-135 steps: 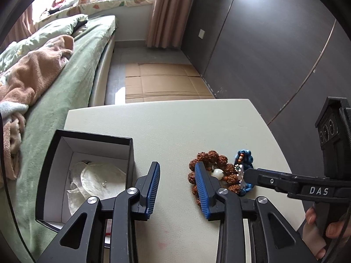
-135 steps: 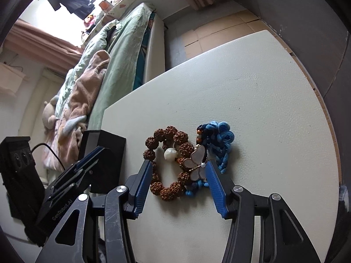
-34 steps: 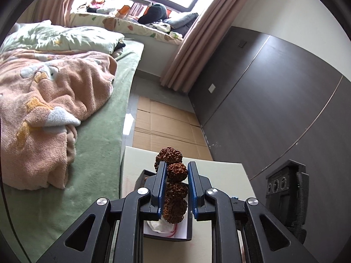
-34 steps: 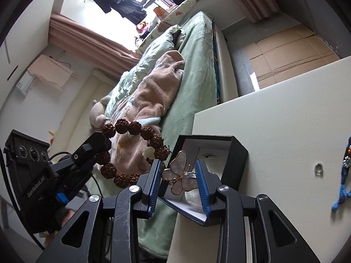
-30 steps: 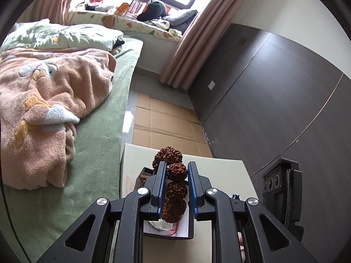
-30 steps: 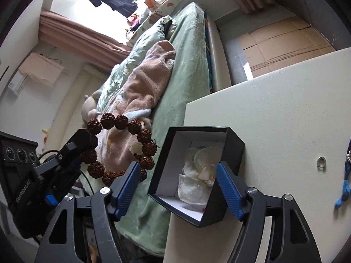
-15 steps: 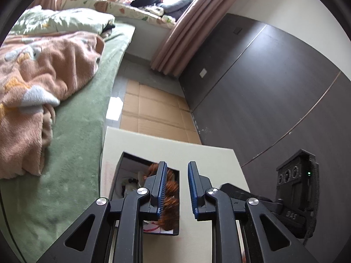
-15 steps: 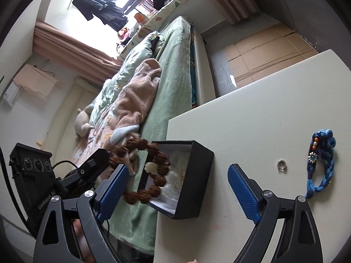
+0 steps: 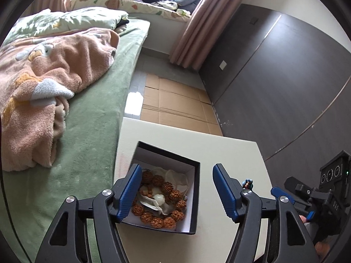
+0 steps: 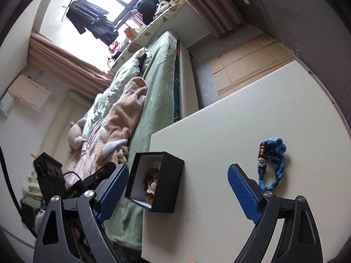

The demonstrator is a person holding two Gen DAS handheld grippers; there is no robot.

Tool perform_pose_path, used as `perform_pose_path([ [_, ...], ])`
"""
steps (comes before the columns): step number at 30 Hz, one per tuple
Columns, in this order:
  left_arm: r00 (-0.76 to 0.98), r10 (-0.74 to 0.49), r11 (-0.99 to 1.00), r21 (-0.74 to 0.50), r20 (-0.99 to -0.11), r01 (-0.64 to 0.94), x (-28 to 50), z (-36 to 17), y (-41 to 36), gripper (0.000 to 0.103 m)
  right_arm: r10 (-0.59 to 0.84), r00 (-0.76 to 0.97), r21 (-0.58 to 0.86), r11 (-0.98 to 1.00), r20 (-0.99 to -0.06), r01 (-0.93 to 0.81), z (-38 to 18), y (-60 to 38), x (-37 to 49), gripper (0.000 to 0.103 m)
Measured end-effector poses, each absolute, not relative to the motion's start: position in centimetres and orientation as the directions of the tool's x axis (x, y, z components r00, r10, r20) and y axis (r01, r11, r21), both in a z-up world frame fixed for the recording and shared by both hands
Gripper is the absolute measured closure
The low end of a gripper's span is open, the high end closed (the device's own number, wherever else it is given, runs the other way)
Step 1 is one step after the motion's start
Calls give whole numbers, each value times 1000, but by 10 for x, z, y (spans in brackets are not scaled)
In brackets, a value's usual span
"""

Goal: Organize jewelry
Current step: 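Move the left gripper to the small silver ring and close on it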

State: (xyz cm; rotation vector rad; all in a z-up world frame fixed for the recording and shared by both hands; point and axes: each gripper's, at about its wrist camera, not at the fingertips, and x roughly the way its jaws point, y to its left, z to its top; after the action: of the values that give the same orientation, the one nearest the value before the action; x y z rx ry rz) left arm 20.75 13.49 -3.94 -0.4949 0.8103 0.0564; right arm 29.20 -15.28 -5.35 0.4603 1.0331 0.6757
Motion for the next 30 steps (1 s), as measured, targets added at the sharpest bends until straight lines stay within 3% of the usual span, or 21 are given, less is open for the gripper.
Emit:
perform_pose_path([
  [17, 676, -167, 949, -304, -718, -88, 226, -41, 56, 35, 553, 356, 560, 823, -753, -93, -77, -219, 307, 11],
  [26, 618, -215, 963, -269, -756, 6, 248, -59, 12, 35, 562, 351, 589, 807, -749, -37, -81, -243, 317, 11],
  [30, 591, -202, 973, -229, -781, 30, 259, -63, -6, 44, 573, 353, 608, 794, -740, -15, -80, -255, 319, 11],
])
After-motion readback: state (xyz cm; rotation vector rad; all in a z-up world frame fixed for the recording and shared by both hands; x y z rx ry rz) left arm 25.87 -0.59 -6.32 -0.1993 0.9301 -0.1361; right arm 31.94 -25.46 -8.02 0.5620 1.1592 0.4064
